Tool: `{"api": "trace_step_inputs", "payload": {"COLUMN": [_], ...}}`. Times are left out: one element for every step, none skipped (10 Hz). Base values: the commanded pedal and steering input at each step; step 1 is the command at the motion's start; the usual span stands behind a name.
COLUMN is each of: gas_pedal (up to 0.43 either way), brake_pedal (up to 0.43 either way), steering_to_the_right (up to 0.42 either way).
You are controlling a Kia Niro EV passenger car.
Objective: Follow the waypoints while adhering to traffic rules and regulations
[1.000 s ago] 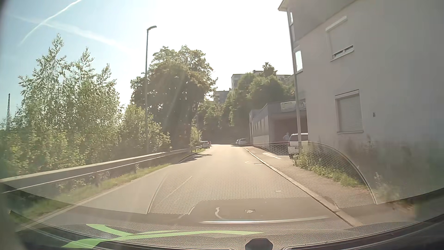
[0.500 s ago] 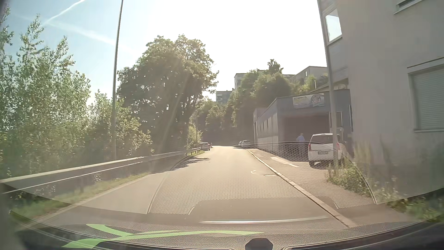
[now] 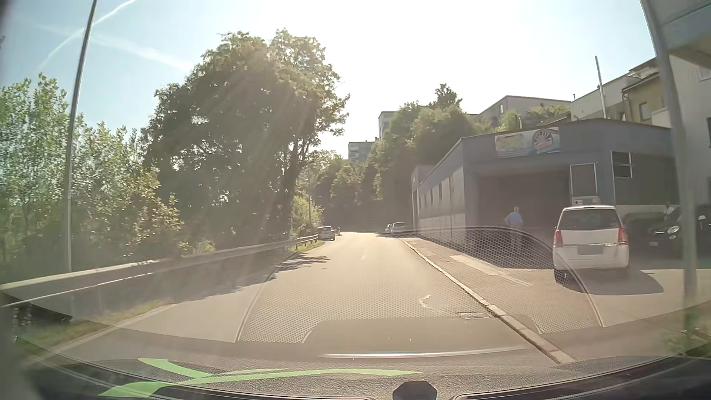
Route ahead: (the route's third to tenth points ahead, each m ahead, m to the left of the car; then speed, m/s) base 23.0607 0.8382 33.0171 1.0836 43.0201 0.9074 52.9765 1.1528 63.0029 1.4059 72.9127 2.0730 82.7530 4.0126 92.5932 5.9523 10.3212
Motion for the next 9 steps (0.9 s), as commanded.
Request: {"api": "trace_step_inputs", "payload": {"gas_pedal": [0.087, 0.059, 0.047, 0.047, 0.047, 0.047, 0.047, 0.047, 0.047], "brake_pedal": [0.0, 0.0, 0.0, 0.0, 0.0, 0.0, 0.0, 0.0, 0.0], "steering_to_the_right": [-0.007, -0.007, -0.007, -0.008, -0.009, -0.01, -0.011, -0.011, -0.011]}}
